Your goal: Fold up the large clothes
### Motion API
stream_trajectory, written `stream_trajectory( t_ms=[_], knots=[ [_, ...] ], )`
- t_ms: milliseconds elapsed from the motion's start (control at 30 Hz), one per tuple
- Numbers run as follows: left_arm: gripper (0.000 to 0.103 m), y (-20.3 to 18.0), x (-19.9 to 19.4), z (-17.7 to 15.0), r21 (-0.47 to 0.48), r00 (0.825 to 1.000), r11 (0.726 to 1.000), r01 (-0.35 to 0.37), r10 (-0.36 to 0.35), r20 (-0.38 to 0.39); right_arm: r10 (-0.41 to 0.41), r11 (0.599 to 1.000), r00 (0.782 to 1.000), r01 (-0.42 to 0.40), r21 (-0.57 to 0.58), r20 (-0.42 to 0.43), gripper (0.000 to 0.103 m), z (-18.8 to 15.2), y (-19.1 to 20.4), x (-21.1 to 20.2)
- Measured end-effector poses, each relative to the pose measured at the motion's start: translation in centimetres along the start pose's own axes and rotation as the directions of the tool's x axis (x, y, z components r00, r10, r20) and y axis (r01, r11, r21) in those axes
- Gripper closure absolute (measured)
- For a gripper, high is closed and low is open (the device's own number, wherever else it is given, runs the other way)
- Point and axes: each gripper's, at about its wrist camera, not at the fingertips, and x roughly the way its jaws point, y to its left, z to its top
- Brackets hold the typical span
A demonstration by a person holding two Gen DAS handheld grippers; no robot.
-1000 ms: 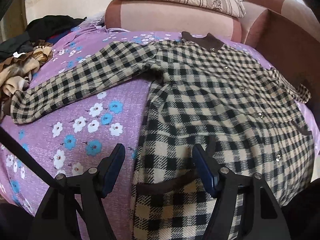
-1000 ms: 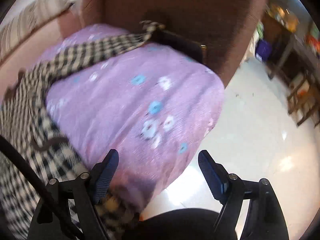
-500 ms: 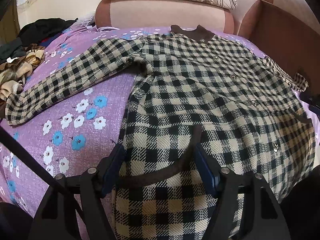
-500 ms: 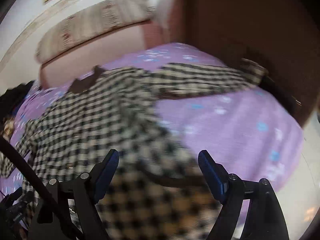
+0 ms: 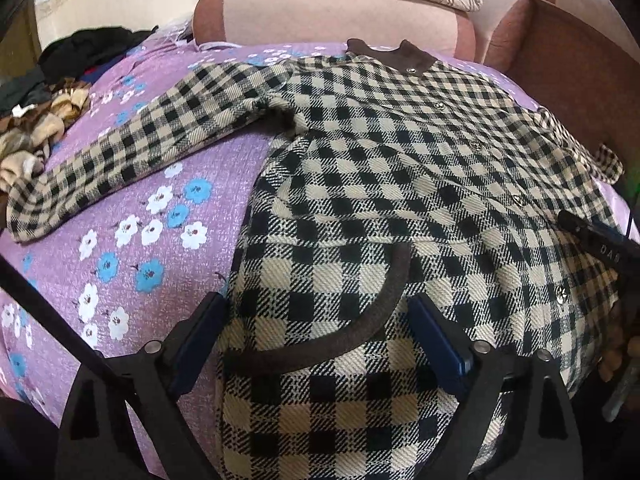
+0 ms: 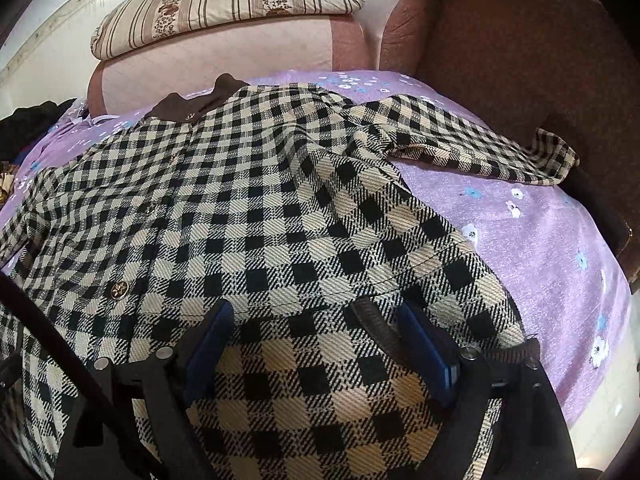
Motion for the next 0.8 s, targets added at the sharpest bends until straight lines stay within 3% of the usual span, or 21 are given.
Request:
stream_trajectory(
  t_ms=[267,800],
  knots=[
    [0.008,-0.08,0.2,-0.03,-0.005,1.0,1.0,-0.007,0.006,-0.006,-0.026,1.0,0.998,0.026,-0.009,0.057,0.007,-0.59,0.5,0.06],
    [0.0,-0.34,0.5,-0.33,-0.003,1.0,1.0,-0.021,0.021,-0.006,-0.033,0.999,0.996,0.034,-0.015,0.081,0.005,-0.82,0.3,0.0]
  ],
)
